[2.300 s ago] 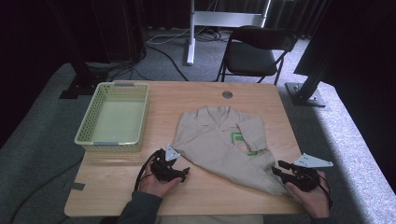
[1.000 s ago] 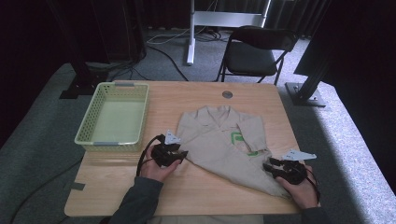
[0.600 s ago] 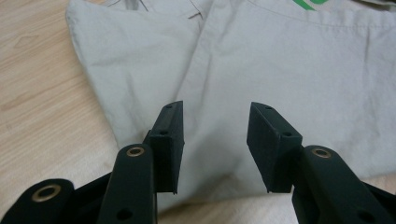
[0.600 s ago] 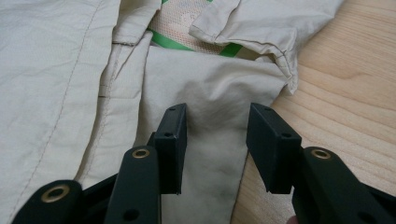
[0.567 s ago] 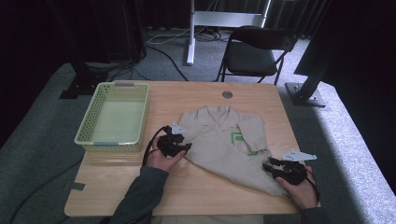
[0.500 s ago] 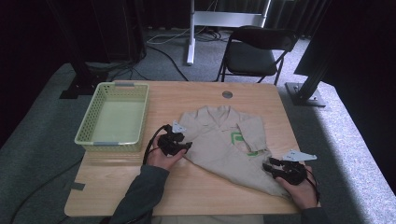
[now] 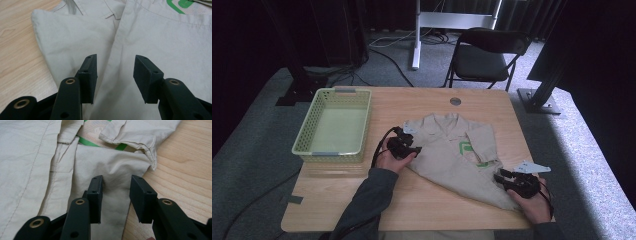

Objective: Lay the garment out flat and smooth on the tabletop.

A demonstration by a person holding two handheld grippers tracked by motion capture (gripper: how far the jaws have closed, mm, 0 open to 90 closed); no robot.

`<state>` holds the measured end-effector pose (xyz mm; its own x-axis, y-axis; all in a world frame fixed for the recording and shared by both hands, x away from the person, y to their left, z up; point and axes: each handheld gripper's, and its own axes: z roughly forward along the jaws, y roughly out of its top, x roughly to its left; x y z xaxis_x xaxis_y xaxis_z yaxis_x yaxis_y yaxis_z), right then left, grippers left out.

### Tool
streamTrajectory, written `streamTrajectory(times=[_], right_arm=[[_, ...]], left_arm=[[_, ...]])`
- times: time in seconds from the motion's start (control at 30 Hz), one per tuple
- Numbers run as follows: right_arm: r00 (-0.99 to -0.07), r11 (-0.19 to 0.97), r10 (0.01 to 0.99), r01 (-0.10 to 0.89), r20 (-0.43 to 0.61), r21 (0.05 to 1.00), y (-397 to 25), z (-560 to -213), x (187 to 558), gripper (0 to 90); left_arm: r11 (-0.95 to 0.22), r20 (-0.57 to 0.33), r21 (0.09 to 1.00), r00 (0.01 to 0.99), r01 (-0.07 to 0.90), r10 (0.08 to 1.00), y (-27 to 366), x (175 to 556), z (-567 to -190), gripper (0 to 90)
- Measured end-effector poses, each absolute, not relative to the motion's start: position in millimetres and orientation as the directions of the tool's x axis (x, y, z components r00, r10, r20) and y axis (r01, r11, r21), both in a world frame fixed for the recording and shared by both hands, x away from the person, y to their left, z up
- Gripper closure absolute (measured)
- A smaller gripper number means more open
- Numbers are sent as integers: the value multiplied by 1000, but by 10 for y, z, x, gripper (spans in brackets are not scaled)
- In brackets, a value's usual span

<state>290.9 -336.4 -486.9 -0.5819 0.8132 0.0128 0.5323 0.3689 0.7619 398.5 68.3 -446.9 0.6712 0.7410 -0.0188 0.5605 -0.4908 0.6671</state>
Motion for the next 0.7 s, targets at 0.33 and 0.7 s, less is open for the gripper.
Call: streamTrajectory(times=[0.33,0.7], right_arm=[[-579,369,815,533,10,762,-3357,-4869,2905,626],[-577,368,817,533,9,762,-3354,-4869,2903,626]], left_arm=[[-520,-2,636,675,570,738,557,4142,-4526,527],[-523,-24,610,674,595,739,492,4212,-4609,501]])
